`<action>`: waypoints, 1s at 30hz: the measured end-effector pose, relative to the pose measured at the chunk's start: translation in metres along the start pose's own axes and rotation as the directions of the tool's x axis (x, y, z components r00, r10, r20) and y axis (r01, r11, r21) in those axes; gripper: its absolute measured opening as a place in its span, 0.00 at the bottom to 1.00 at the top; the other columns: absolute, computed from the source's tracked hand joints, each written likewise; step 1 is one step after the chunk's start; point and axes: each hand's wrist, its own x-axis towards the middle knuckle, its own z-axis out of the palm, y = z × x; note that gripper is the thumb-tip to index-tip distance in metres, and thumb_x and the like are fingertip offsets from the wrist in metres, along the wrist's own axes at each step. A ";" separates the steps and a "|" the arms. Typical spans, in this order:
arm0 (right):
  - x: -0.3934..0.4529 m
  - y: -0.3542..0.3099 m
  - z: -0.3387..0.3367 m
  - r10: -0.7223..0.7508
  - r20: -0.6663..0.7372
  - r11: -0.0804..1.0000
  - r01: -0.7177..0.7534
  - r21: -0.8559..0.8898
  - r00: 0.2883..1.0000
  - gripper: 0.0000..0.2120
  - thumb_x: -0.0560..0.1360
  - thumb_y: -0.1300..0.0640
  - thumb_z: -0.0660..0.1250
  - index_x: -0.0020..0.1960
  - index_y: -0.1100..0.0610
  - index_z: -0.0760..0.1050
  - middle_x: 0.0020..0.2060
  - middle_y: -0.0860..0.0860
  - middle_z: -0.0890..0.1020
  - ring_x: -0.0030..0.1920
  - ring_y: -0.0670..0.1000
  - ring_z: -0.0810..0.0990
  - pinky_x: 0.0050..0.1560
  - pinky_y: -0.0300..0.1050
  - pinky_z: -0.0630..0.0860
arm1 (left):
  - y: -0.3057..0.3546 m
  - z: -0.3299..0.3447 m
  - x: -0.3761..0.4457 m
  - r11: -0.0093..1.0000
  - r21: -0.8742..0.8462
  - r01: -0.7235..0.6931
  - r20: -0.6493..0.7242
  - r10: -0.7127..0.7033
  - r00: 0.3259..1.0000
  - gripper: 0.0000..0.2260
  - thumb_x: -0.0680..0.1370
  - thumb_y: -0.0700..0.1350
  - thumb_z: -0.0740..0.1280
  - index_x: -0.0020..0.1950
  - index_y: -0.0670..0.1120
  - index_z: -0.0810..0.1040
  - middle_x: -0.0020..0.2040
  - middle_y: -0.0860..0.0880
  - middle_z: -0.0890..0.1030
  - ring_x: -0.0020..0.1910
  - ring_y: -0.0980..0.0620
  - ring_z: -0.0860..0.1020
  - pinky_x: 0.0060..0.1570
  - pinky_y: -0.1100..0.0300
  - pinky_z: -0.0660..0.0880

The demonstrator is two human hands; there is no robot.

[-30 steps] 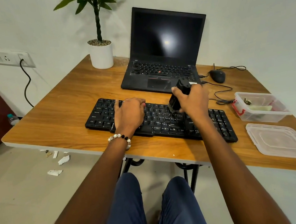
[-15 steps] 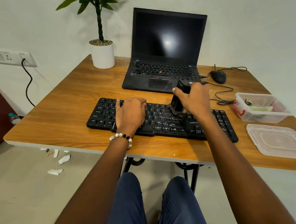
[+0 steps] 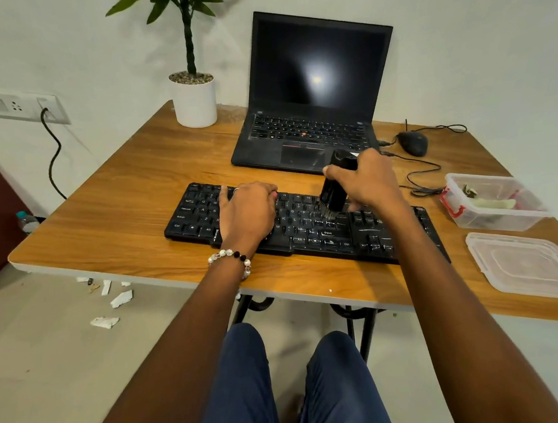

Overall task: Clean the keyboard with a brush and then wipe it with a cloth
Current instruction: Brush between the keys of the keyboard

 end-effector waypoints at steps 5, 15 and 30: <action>0.007 -0.007 -0.013 0.039 0.036 0.987 -0.044 0.152 0.999 0.16 0.73 0.48 0.72 0.49 0.62 0.76 0.38 0.55 0.83 0.24 0.48 0.80 0.23 0.40 0.76 | 0.000 0.002 0.000 1.000 0.000 -0.003 -0.001 0.003 1.000 0.14 0.83 0.51 0.56 0.66 0.54 0.76 0.64 0.55 0.78 0.67 0.55 0.70 0.75 0.45 0.48; 0.001 -0.014 0.000 0.011 0.099 1.000 -0.013 0.016 0.995 0.14 0.74 0.49 0.70 0.43 0.60 0.74 0.36 0.55 0.82 0.25 0.51 0.80 0.30 0.47 0.82 | -0.001 0.003 0.001 1.000 -0.007 0.007 0.001 -0.007 1.000 0.14 0.83 0.51 0.56 0.65 0.55 0.77 0.63 0.54 0.78 0.67 0.55 0.70 0.75 0.46 0.48; 0.007 -0.021 0.007 -0.084 0.162 0.985 0.058 0.163 0.983 0.15 0.73 0.50 0.72 0.46 0.62 0.76 0.36 0.54 0.83 0.24 0.49 0.80 0.23 0.41 0.76 | -0.001 0.005 0.003 1.000 -0.002 0.008 -0.008 -0.008 1.000 0.14 0.83 0.51 0.57 0.64 0.55 0.77 0.62 0.54 0.79 0.66 0.55 0.71 0.74 0.46 0.48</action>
